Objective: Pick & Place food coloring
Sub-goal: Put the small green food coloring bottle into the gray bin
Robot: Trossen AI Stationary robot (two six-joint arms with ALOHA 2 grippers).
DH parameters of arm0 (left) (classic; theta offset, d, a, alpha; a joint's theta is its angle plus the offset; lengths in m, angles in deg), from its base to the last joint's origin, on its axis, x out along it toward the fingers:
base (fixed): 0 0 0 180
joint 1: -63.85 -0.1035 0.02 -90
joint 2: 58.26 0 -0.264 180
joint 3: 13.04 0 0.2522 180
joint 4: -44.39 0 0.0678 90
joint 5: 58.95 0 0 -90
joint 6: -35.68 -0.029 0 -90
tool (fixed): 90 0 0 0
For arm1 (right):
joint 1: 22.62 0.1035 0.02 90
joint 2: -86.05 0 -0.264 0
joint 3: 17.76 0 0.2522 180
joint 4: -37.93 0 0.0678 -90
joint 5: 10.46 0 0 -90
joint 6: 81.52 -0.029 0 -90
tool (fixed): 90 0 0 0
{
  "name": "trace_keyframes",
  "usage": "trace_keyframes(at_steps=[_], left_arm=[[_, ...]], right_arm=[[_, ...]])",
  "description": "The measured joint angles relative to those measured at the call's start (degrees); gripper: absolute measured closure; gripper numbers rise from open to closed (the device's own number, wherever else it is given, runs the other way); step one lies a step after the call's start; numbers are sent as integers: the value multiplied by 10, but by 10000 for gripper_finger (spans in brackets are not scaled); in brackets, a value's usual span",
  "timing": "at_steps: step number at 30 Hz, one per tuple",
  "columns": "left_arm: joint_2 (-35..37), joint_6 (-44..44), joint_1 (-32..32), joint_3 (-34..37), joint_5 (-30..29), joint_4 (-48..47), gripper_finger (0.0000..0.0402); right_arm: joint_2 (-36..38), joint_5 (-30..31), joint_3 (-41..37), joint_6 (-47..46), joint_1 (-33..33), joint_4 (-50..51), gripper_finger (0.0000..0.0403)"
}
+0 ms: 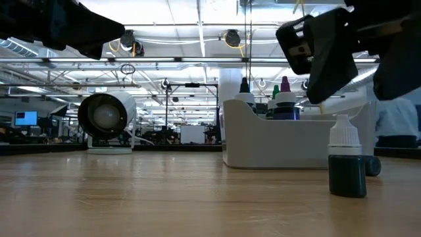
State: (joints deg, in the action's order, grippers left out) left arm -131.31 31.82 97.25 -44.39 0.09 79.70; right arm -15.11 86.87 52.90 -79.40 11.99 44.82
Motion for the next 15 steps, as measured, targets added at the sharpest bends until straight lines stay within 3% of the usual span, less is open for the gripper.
trace_keyframes(at_steps=[15], left_arm=[[0,-23,0,0,-4,0,392]], right_arm=[[0,18,-52,-11,0,-88,250]])
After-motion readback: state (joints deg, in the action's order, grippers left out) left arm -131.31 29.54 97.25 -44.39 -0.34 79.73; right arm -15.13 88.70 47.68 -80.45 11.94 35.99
